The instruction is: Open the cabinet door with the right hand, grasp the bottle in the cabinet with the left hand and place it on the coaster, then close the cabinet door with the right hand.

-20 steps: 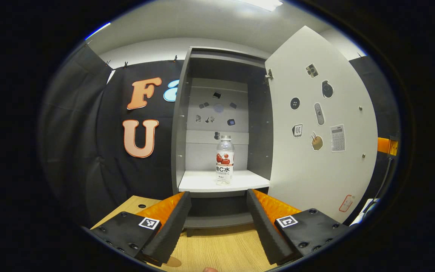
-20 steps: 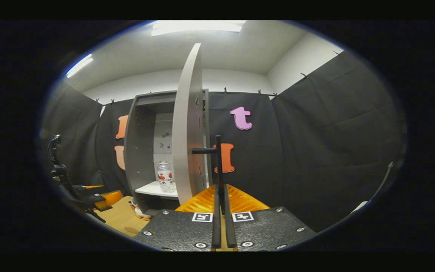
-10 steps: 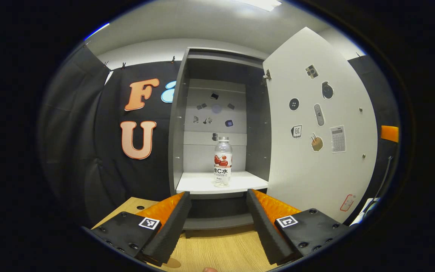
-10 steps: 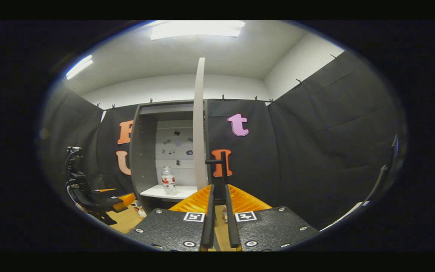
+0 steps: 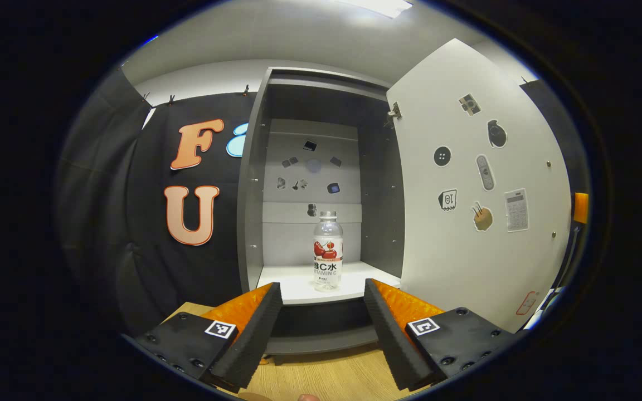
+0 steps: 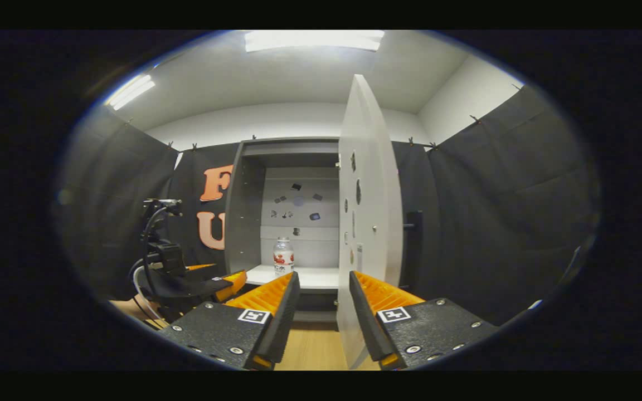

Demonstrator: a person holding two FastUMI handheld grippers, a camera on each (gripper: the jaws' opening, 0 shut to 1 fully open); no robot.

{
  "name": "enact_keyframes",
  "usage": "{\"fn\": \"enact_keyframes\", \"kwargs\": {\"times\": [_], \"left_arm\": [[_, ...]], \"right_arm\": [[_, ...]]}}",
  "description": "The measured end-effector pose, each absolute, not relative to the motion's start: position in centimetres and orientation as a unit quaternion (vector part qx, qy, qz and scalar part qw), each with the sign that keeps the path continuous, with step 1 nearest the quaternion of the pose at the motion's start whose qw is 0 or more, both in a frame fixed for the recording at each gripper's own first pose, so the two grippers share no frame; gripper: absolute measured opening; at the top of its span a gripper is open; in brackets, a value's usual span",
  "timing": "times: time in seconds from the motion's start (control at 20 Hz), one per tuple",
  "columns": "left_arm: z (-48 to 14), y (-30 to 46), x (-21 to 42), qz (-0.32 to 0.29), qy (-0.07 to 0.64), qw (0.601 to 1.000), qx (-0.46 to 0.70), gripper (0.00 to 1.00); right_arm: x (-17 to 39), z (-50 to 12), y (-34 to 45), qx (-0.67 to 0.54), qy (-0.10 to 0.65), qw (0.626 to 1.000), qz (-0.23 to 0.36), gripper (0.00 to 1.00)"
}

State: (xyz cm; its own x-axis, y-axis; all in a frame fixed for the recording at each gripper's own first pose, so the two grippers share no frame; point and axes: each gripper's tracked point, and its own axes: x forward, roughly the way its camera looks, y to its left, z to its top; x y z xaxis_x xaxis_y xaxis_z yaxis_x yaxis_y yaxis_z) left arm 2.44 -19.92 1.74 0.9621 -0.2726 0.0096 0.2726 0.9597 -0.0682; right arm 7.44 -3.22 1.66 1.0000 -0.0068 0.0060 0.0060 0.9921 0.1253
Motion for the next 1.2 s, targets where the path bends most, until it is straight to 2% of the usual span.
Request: {"fn": "enact_keyframes", "kwargs": {"times": [0.15,0.3,0.45,0.55,0.6,0.95,1.2], "left_arm": [[1.7,-20.0,5.5,-0.148,-0.007,0.988,-0.039,0.96],[1.7,-20.6,8.6,-0.165,-0.014,0.985,-0.041,0.96],[1.5,-21.7,11.6,-0.188,-0.022,0.981,-0.034,0.96],[0.9,-22.7,13.6,-0.206,-0.023,0.978,-0.031,0.97],[0.5,-23.2,14.6,-0.215,-0.023,0.976,-0.031,0.96],[-0.9,-25.9,20.7,-0.259,-0.031,0.965,-0.034,0.96],[-2.2,-27.6,23.6,-0.284,-0.023,0.958,-0.044,0.96]], "right_arm": [[8.6,1.7,-2.7,0.047,-0.006,0.999,0.002,0.65],[9.7,1.5,-2.8,0.032,-0.014,0.999,-0.015,0.79],[10.5,1.1,-2.2,0.03,-0.014,0.999,-0.022,0.86],[11.0,0.6,-2.2,0.025,-0.005,0.999,-0.033,0.96],[11.0,0.2,-2.3,0.025,0.002,0.999,-0.04,0.93],[11.4,-1.7,-1.5,0.066,0.043,0.994,-0.074,0.94],[12.3,-3.0,-1.4,0.053,0.059,0.991,-0.106,0.94]]}}
